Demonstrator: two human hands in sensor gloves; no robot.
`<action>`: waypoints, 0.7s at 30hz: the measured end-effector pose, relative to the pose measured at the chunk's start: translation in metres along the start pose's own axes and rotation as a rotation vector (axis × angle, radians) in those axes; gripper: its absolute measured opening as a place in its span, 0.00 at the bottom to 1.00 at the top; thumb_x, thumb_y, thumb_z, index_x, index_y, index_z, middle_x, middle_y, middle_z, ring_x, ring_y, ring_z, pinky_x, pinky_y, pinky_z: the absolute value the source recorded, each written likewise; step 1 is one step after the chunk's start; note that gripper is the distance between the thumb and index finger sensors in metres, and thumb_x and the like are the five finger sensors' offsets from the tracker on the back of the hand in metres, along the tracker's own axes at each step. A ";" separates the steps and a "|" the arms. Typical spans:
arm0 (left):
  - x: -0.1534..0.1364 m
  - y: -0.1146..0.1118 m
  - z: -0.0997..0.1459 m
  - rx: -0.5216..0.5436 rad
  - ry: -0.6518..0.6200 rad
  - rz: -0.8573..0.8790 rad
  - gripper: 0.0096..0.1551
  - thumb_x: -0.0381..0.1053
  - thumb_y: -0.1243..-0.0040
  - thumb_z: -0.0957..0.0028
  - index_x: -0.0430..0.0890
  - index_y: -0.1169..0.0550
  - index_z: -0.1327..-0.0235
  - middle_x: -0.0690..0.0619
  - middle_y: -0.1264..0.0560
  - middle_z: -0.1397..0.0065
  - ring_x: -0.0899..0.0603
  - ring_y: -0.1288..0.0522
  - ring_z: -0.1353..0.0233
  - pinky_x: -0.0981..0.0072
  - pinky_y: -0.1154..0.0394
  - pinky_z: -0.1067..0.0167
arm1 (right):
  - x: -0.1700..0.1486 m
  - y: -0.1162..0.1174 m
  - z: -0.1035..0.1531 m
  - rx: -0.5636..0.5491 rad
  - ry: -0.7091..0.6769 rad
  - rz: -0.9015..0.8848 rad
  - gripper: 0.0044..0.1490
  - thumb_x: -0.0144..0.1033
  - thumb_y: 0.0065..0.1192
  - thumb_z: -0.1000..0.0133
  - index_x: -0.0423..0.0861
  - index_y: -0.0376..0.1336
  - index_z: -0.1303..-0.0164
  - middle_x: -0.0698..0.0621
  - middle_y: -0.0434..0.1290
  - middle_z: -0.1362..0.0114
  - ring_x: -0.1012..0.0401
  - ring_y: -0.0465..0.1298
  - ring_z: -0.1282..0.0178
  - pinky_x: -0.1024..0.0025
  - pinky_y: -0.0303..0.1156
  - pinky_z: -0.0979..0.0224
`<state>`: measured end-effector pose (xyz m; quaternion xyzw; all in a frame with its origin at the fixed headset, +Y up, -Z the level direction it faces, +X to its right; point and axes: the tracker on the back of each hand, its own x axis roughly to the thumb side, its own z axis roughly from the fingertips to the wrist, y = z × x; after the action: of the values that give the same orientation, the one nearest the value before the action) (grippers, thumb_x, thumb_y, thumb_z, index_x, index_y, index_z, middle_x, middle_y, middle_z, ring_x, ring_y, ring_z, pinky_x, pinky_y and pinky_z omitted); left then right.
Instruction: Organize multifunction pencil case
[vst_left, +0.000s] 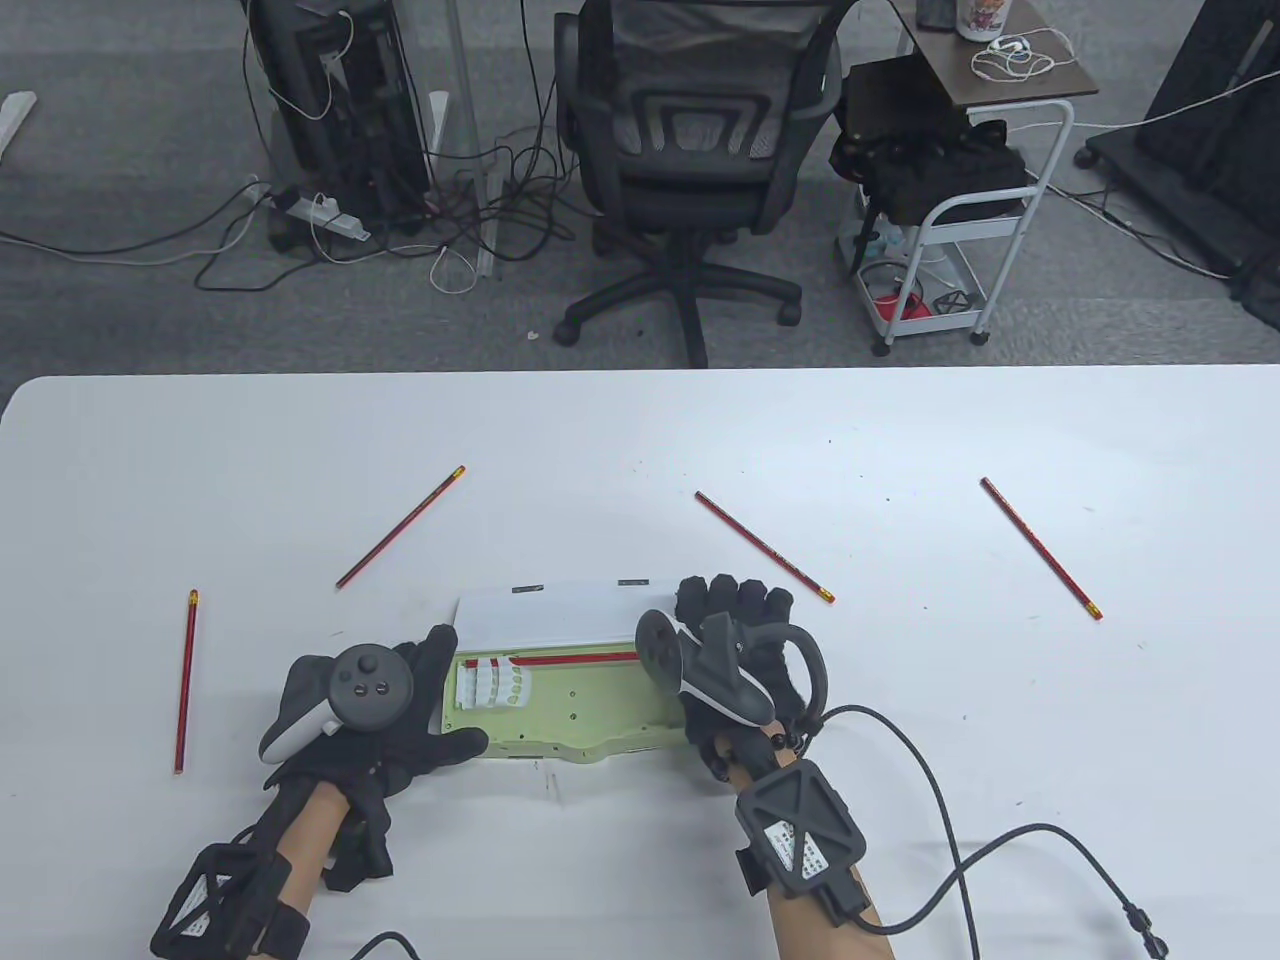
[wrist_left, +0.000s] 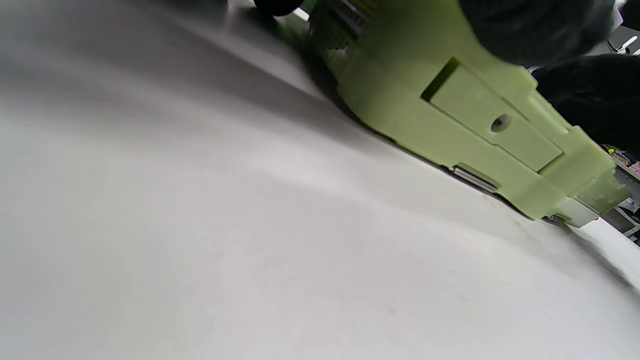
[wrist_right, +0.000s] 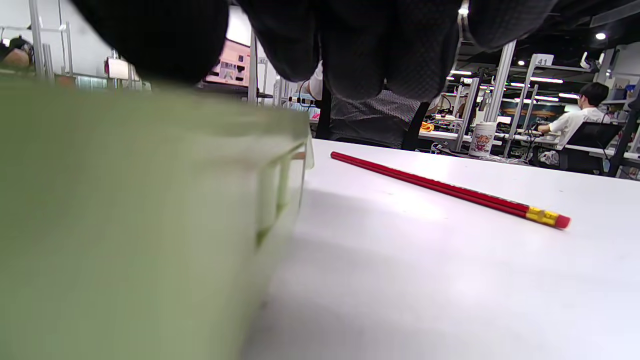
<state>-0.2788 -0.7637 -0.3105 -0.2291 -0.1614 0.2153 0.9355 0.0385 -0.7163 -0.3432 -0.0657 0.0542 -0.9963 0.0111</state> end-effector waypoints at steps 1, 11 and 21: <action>0.000 0.000 0.000 0.001 0.000 0.000 0.70 0.75 0.46 0.55 0.45 0.66 0.15 0.36 0.53 0.07 0.24 0.58 0.13 0.25 0.58 0.26 | -0.003 -0.002 -0.001 -0.003 0.003 -0.013 0.44 0.51 0.60 0.47 0.40 0.59 0.24 0.34 0.65 0.23 0.34 0.69 0.26 0.32 0.62 0.26; 0.000 0.000 0.000 -0.001 -0.001 0.005 0.70 0.74 0.46 0.55 0.45 0.66 0.15 0.36 0.54 0.07 0.24 0.58 0.13 0.25 0.58 0.27 | -0.083 -0.026 -0.033 0.043 0.135 -0.067 0.40 0.49 0.63 0.47 0.42 0.62 0.27 0.33 0.65 0.24 0.34 0.69 0.27 0.34 0.64 0.26; -0.001 0.000 0.000 0.000 -0.001 0.006 0.70 0.74 0.46 0.54 0.45 0.66 0.15 0.36 0.53 0.07 0.24 0.58 0.13 0.25 0.58 0.27 | -0.111 0.010 -0.066 0.160 0.229 0.026 0.33 0.44 0.68 0.49 0.44 0.68 0.34 0.38 0.71 0.28 0.39 0.74 0.30 0.39 0.69 0.27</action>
<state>-0.2797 -0.7639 -0.3110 -0.2297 -0.1610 0.2182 0.9347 0.1400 -0.7156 -0.4242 0.0501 -0.0235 -0.9982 0.0231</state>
